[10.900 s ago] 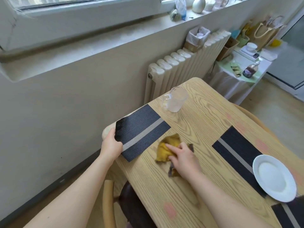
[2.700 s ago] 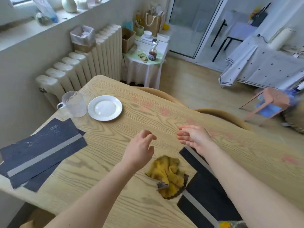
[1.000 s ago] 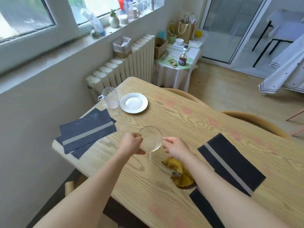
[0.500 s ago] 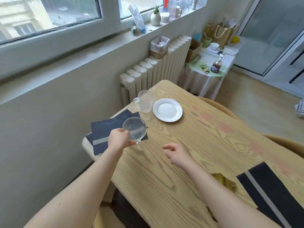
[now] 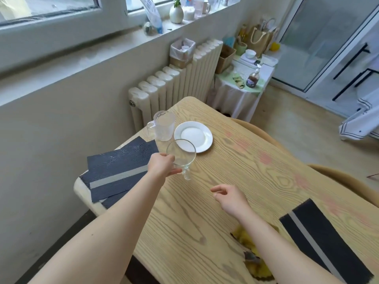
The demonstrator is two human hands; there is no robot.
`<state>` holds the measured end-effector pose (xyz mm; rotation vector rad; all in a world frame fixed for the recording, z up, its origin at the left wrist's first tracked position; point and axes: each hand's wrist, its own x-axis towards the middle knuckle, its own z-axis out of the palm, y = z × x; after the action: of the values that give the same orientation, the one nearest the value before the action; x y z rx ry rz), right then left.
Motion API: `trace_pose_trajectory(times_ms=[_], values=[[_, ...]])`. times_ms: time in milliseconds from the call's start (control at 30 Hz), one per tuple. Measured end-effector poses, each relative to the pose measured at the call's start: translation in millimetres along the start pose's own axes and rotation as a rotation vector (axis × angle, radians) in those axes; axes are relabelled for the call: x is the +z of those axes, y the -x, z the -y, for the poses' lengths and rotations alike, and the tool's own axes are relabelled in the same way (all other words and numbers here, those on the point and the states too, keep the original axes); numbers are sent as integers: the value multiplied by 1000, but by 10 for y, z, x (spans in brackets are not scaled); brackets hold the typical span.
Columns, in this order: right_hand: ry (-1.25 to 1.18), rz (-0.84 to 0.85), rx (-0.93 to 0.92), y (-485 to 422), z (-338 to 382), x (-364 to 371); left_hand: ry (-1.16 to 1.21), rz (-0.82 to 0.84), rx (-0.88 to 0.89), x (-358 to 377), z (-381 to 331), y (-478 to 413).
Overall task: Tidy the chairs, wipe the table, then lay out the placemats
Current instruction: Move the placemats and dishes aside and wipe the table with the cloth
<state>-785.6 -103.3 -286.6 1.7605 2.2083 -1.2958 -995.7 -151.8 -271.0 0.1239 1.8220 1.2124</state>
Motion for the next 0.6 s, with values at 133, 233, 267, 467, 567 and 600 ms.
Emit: trace_pose_trajectory(times_ms=[133, 233, 267, 467, 567, 600], values=[[-6, -6, 13, 19, -141, -96, -9, -17, -3, 125, -31, -119], [14, -38, 23, 67, -236, -155, 46, 3, -6, 167, -32, -155], [25, -58, 28, 84, -269, -169, 68, 8, 4, 157, -15, -166], [239, -181, 111, 383, -605, -209, -323, -248, 404, 161, 467, 307], [460, -280, 84, 568, -816, -183, -545, -118, 573, 255, 857, 599], [499, -269, 71, 631, -894, -167, -573, -57, 576, 296, 965, 676]])
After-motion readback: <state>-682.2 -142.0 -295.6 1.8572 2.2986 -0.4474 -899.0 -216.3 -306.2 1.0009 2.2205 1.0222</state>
